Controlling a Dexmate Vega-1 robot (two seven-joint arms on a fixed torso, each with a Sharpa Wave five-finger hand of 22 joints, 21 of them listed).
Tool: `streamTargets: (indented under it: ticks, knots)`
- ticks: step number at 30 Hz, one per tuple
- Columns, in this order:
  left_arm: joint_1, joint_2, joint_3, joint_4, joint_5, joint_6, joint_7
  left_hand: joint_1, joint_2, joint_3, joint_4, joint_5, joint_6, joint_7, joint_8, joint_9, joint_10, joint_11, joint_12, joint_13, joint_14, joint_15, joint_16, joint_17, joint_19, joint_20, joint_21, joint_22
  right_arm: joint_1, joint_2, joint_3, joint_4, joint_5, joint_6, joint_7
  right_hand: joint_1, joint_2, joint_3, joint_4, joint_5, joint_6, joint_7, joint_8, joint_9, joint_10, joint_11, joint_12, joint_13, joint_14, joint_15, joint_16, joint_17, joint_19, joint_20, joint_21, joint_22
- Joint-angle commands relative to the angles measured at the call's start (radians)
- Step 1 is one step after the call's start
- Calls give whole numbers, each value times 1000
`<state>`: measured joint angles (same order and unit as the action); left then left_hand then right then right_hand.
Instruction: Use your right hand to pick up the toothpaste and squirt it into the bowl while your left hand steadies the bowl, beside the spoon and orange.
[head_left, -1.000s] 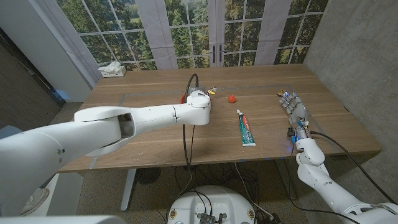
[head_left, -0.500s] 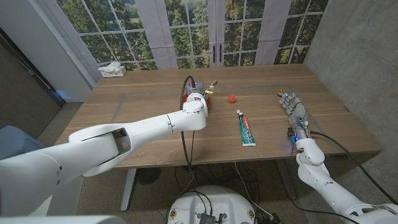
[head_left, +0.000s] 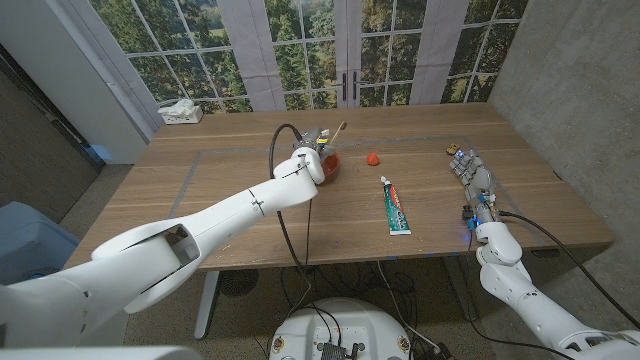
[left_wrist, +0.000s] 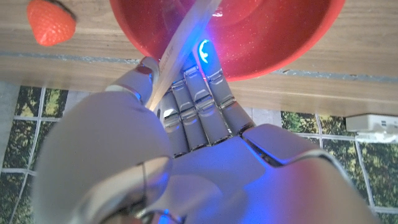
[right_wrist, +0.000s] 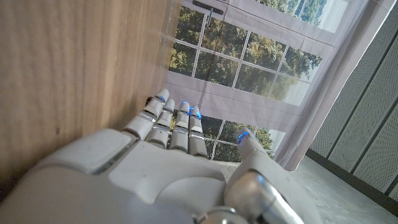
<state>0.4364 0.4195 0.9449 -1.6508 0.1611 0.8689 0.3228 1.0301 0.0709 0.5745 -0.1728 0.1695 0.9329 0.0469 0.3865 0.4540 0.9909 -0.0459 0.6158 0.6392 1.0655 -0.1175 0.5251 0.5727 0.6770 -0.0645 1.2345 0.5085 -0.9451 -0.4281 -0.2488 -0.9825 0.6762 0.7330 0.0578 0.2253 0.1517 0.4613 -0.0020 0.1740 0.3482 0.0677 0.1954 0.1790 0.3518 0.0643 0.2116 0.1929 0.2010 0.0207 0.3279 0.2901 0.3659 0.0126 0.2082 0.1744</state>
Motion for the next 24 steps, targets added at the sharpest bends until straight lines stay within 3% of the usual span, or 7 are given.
streamTargets:
  ticks: [1, 11, 14, 16, 24]
  knots:
    - [89, 36, -159, -80, -134, -109, -27, 125, 97, -14, -3, 6, 10, 11, 11, 15, 169, -160, 14, 84, 100, -112, 59, 72, -5, -84, 66, 15, -33, -25, -10, -85, -69, -14, -90, 0, 14, 7, -12, 2, 10, -4, 0, 3, 14, -5, 0, 4, 10, -3, 5, 5, 5, -1, 3, 2]
    - [132, 70, -223, -131, -213, -161, -39, 134, 94, -17, -6, 9, 21, 17, 15, 22, 181, -152, 10, 83, 99, -112, 84, 111, -12, -88, 104, 21, -90, -66, -17, -218, -180, -69, -228, 35, 5, 22, -49, 10, 16, -8, 2, 3, 19, -12, -1, 3, 11, -2, -2, -3, 9, 4, 2, 1]
    - [141, 79, -235, -136, -232, -183, -41, 136, 94, -17, -5, 10, 20, 15, 14, 23, 179, -150, 10, 87, 95, -111, 88, 122, -22, -86, 114, 22, -111, -79, -16, -267, -216, -97, -275, 60, -5, 30, -77, 15, 20, -11, 2, 2, 18, -14, -3, 2, 10, -2, -7, -7, 5, 22, -1, 1]
    - [144, 85, -239, -139, -240, -193, -44, 136, 95, -17, -4, 11, 18, 16, 13, 24, 178, -147, 7, 86, 91, -111, 89, 128, -27, -86, 120, 23, -123, -89, -17, -292, -240, -110, -297, 67, -8, 32, -86, 16, 21, -12, 2, 2, 19, -17, -3, 2, 12, -1, -8, -9, 5, 28, -1, 1]
    - [168, 102, -270, -150, -294, -246, -57, 136, 96, -16, -2, 12, 18, 16, 10, 23, 180, -148, 5, 87, 84, -112, 93, 143, -34, -90, 138, 24, -173, -123, -11, -394, -315, -158, -368, 81, -17, 34, -105, 19, 22, -14, 2, 2, 17, -19, -6, 2, 14, -2, -10, -11, 11, 34, 1, 2]
